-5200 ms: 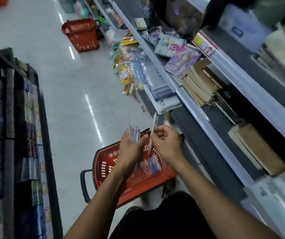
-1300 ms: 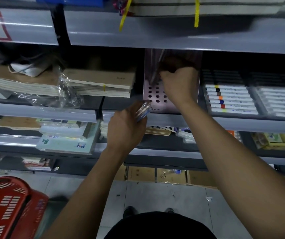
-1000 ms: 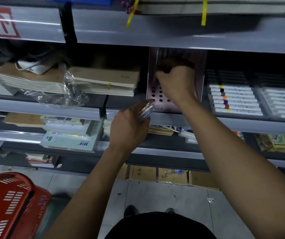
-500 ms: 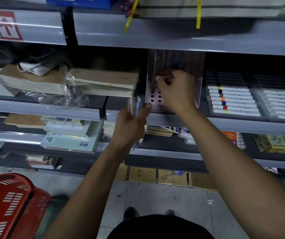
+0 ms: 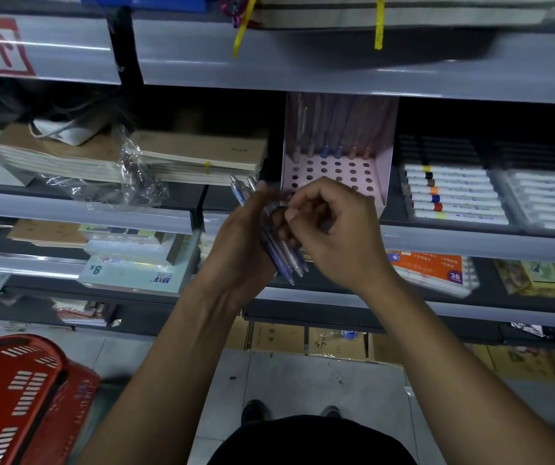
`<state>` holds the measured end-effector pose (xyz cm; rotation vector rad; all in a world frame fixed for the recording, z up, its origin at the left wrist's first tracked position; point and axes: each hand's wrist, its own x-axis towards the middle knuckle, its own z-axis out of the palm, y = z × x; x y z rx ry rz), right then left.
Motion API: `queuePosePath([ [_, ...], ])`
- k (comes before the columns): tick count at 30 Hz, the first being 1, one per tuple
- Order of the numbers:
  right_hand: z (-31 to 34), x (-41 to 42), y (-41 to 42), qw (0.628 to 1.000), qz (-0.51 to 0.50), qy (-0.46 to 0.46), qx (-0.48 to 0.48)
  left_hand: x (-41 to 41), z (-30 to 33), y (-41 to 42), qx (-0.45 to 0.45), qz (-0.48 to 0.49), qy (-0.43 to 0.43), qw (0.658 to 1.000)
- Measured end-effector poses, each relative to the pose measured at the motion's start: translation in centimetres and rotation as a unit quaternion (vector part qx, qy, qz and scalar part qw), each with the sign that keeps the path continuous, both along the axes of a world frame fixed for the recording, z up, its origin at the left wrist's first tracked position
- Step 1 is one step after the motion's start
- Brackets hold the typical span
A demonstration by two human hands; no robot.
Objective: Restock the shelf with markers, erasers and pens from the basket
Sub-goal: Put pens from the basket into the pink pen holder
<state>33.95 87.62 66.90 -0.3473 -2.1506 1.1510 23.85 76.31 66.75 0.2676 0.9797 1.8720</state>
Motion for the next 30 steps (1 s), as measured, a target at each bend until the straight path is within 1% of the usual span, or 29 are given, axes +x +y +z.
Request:
queuePosePath([
  [2, -0.2, 0.3, -0.2, 0.999, 0.001, -0.015, 0.034, 0.0, 0.0, 0.0, -0.013, 0.009, 0.009, 1.0],
  [5, -0.5, 0.4, -0.2, 0.998, 0.002, -0.031, 0.059, 0.2, -0.1, 0.2, -0.019, 0.041, 0.027, 0.999],
  [7, -0.5, 0.4, 0.1, 0.995, -0.012, -0.06, 0.074, 0.3, -0.2, 0.2, -0.022, 0.061, 0.039, 0.997],
  [13, 0.3, 0.3, 0.8, 0.985, -0.035, -0.118, 0.117, 0.3, -0.4, 0.4, -0.007, 0.092, 0.013, 0.996],
  [14, 0.4, 0.3, 0.7, 0.983, -0.041, -0.125, 0.129, 0.3, -0.5, 0.5, -0.008, 0.095, 0.02, 0.995],
  [17, 0.8, 0.0, 0.2, 0.97, -0.055, -0.146, 0.184, 0.7, -0.7, 1.1, -0.025, 0.105, 0.079, 0.991],
  [19, 1.1, -0.3, -0.2, 0.966, -0.053, -0.159, 0.196, 0.9, -0.8, 1.4, -0.026, 0.106, 0.116, 0.987],
  [24, 1.5, -0.5, 0.1, 0.975, -0.061, -0.153, 0.151, 0.6, -0.9, 1.4, -0.04, 0.103, 0.233, 0.966],
  [27, 1.7, -0.3, 0.7, 0.982, -0.05, -0.162, 0.088, 0.7, -1.1, 1.6, -0.071, 0.111, 0.278, 0.951],
  [30, 1.5, -0.1, 1.4, 0.985, -0.032, -0.167, 0.021, 0.8, -1.3, 1.7, -0.075, 0.117, 0.307, 0.941],
])
